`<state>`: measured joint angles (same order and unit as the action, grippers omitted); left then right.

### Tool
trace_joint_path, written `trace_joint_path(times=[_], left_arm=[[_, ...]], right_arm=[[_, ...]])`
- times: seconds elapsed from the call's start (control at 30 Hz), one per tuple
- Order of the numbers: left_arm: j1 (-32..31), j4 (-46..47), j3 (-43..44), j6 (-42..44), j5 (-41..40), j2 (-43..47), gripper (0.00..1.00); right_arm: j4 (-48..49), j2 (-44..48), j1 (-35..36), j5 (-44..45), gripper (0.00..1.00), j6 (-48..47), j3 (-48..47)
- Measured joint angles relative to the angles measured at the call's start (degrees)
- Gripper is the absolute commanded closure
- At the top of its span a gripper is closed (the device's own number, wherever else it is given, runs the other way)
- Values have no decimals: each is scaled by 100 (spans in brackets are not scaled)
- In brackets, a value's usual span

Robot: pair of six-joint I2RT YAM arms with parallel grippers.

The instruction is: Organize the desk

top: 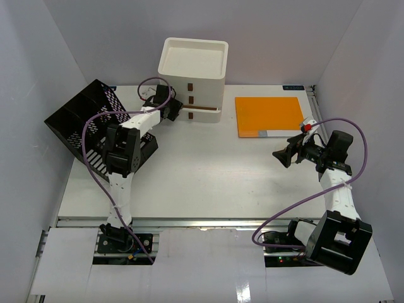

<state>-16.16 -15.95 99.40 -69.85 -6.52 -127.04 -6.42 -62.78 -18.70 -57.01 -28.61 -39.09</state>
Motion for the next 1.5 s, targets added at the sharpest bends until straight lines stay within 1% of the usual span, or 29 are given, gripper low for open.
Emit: trace_joint_path(times=[0.17,0.27,0.47,0.7,1.3,1.4,1.5], left_arm=[[0,-205,199,-51,-34,-91,51],[0,-256,225,-68,-55,-92,54],[0,-256,184,-97,-51,-67,57],[0,-198,-266,-79,-51,256,58],[37,-215,-1560,189,-21,1257,65],[42,-249,-1697,319,-16,1388,63],[51,-240,-1789,451,11,1461,50]], right_arm=[[2,-53,-5,15,3,-4,0],[0,-60,-22,28,3,-4,0],[1,-61,-56,30,3,-4,0],[2,-61,-118,30,3,-4,0],[4,-236,-224,113,3,-23,37],[2,-315,-225,174,3,-28,40],[2,-352,-225,271,3,-28,44]])
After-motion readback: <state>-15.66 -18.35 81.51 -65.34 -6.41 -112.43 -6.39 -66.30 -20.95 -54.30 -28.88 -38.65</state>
